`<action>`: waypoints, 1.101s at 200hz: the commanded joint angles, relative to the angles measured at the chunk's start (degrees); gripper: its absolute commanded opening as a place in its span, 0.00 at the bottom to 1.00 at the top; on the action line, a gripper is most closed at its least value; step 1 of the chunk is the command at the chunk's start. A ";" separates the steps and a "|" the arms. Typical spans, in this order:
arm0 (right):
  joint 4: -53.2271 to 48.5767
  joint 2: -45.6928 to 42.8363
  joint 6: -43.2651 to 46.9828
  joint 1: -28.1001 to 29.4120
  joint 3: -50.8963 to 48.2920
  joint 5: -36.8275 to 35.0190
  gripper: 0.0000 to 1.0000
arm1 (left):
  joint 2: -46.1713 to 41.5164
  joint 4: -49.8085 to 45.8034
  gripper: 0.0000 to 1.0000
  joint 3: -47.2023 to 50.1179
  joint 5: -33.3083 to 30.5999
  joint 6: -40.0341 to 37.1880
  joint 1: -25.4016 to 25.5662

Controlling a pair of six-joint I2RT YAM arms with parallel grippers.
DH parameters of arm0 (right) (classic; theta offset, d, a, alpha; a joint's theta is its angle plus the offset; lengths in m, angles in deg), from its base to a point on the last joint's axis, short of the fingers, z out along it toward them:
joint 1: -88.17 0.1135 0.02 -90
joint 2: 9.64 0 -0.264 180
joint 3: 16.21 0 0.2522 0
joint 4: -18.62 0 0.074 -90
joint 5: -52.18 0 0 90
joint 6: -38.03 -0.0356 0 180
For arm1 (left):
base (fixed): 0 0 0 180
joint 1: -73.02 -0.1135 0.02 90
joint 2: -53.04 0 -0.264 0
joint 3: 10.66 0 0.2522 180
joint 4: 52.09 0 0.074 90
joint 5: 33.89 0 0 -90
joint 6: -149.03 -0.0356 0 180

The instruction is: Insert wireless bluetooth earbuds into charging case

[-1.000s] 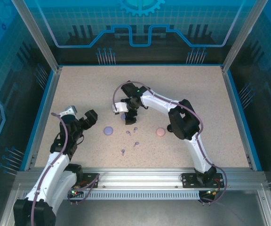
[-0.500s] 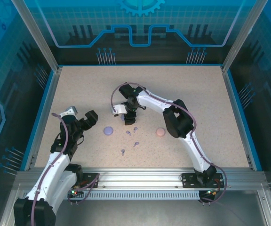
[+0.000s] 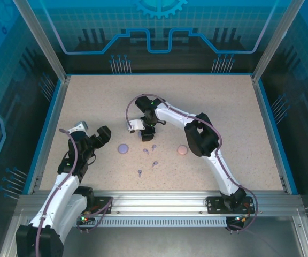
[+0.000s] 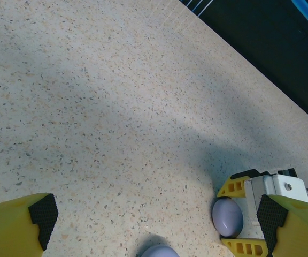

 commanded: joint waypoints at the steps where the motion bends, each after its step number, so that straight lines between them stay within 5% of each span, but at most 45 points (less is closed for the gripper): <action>1: 0.69 -1.36 -0.65 -0.69 -1.32 0.12 0.54 | 0.07 1.42 0.99 0.47 2.27 0.37 -0.82; 35: 7.84 -10.05 -2.34 -1.39 -9.64 1.23 0.53 | 0.34 3.19 0.99 0.52 8.65 -0.88 -0.84; 130: 30.24 -48.13 -9.46 -1.70 -47.48 0.44 0.52 | 5.25 17.79 0.89 -2.36 38.95 5.05 1.41; 220: 32.46 -66.33 -10.60 1.42 -59.37 -4.53 0.52 | 18.45 27.11 0.81 -9.55 42.12 7.18 20.10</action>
